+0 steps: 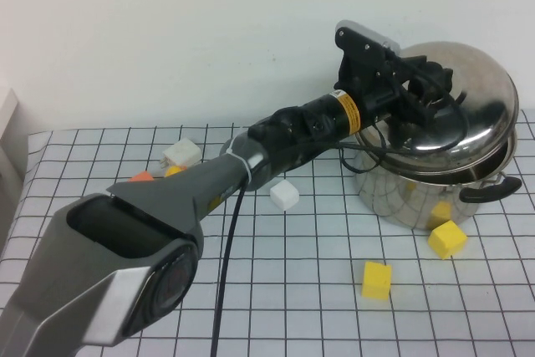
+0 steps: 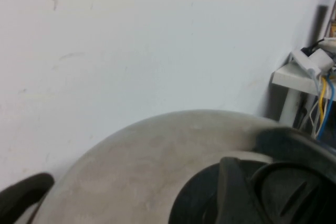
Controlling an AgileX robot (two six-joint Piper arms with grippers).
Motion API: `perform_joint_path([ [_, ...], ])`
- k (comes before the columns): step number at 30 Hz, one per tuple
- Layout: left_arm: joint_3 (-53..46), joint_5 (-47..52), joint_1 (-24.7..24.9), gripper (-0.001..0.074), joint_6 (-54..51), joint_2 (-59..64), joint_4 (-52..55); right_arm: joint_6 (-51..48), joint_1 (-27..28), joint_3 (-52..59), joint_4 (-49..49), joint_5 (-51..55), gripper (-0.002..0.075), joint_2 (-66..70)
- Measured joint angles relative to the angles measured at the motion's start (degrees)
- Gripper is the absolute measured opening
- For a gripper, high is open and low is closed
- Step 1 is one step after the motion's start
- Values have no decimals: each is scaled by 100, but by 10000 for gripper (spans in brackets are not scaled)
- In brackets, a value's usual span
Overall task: Cover the pot
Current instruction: Place the pot lid on the pot
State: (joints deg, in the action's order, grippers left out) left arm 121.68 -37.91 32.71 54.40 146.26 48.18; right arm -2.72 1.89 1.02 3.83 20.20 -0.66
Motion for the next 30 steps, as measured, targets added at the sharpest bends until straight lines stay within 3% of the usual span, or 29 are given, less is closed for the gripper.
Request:
perform_joint_path([
  [22,0,546,134,333,-86,72,165,0,0,0,0,0,9,0],
  [30,58,686,124,333,581,72,836,0,0,0,0,0,9,0],
])
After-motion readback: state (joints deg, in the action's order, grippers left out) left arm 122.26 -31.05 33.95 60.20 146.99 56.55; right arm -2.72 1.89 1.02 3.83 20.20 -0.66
